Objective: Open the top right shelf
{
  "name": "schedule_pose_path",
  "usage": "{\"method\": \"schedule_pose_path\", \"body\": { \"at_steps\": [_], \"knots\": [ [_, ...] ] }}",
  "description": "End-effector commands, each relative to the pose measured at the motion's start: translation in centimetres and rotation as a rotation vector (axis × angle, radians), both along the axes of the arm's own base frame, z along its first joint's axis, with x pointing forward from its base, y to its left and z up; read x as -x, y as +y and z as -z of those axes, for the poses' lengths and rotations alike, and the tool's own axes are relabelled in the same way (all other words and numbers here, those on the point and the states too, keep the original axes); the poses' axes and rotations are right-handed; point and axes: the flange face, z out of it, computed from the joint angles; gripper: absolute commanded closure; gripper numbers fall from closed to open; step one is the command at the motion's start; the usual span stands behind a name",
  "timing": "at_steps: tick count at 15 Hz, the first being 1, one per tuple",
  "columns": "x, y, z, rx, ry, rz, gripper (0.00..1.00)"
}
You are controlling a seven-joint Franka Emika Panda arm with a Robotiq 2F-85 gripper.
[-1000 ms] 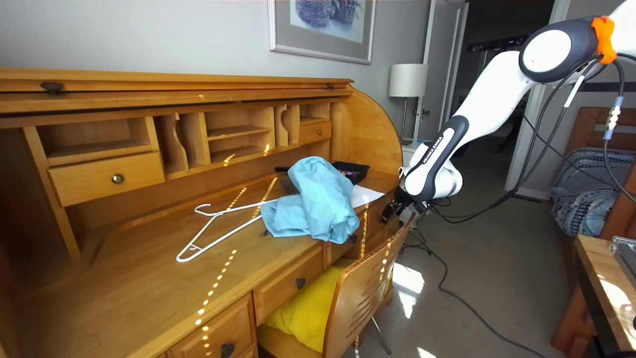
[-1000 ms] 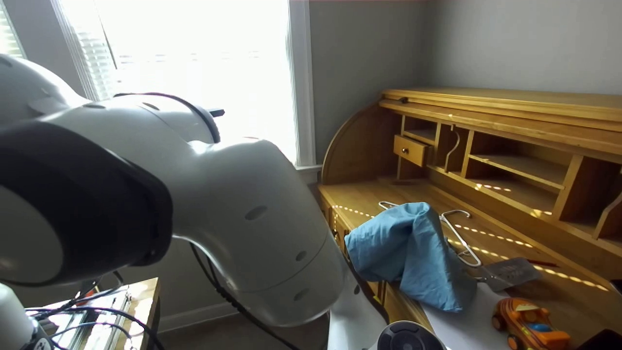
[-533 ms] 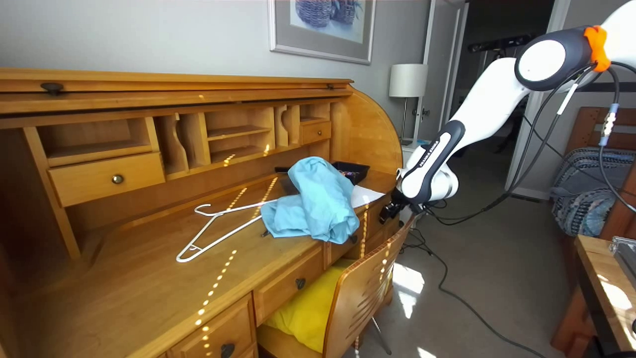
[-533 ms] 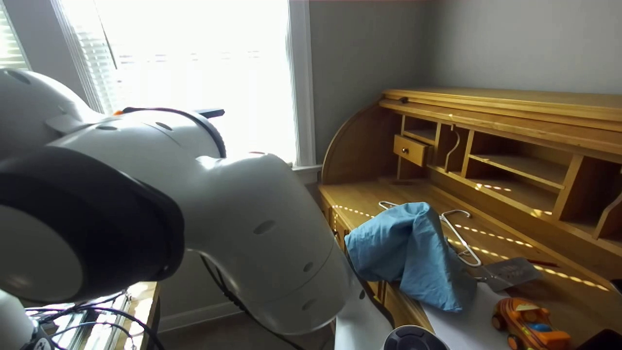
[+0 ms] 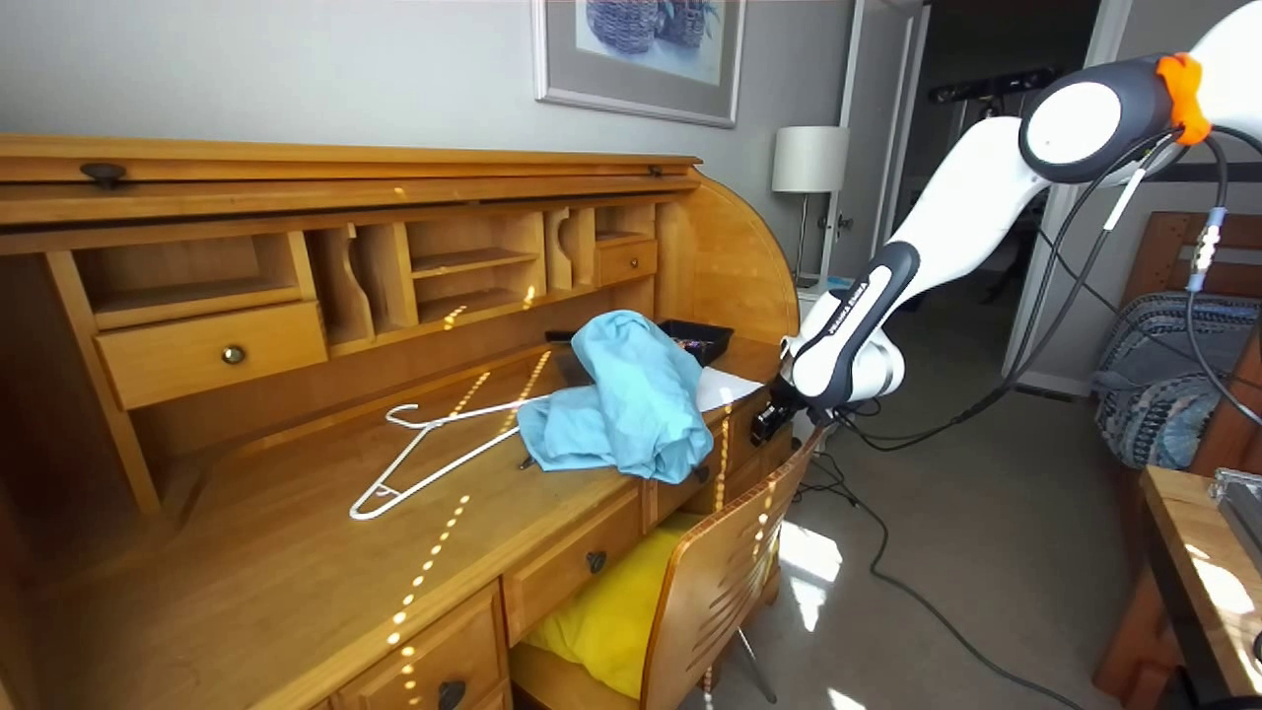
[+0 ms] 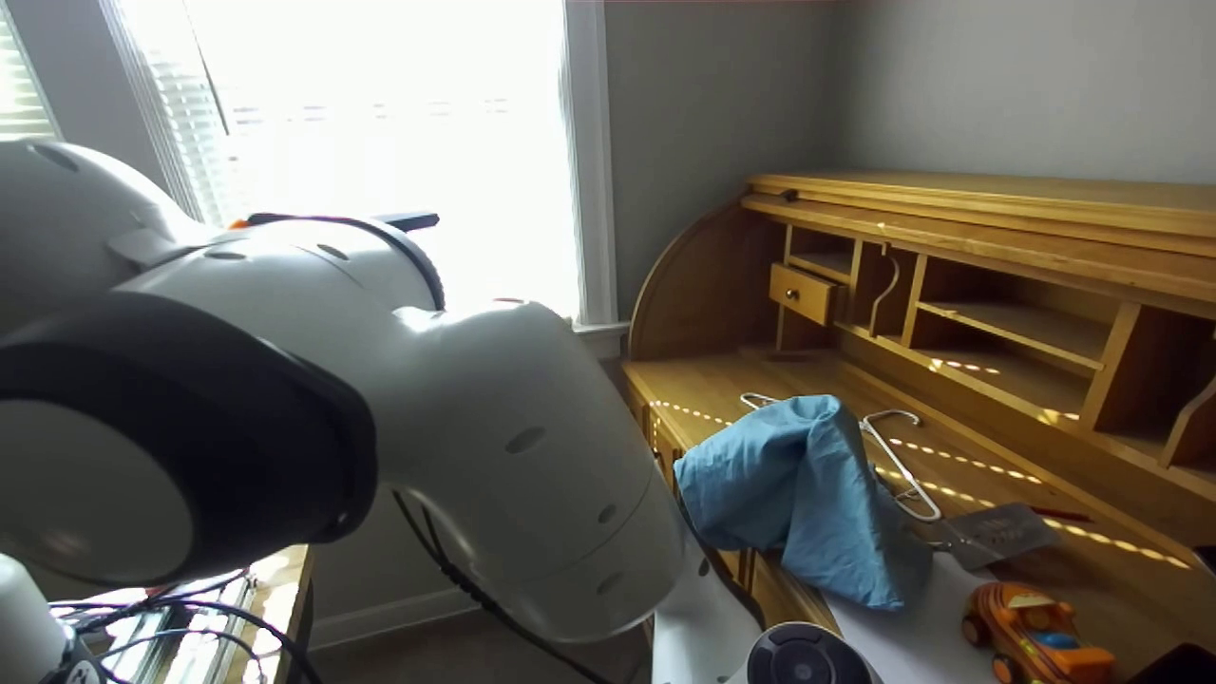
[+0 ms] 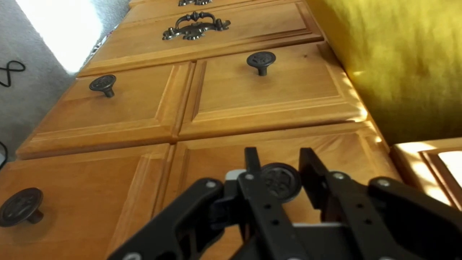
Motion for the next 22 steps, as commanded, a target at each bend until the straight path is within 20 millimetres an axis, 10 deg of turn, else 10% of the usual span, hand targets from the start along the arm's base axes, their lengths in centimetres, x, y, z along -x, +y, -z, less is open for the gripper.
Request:
{"method": "schedule_pose_path", "body": {
  "at_steps": [1,11,12,19,22],
  "knots": [
    [0.0,-0.6,0.3,0.022,-0.011,0.01,0.92],
    [5.9,-1.7,2.1,-0.054,0.122,0.052,0.92],
    [6.3,-1.7,2.3,-0.065,0.138,0.055,0.42],
    [7.0,-1.2,1.9,-0.071,0.129,0.039,0.02],
    [6.3,-0.7,0.8,-0.046,0.078,0.007,0.0]
  ]
}}
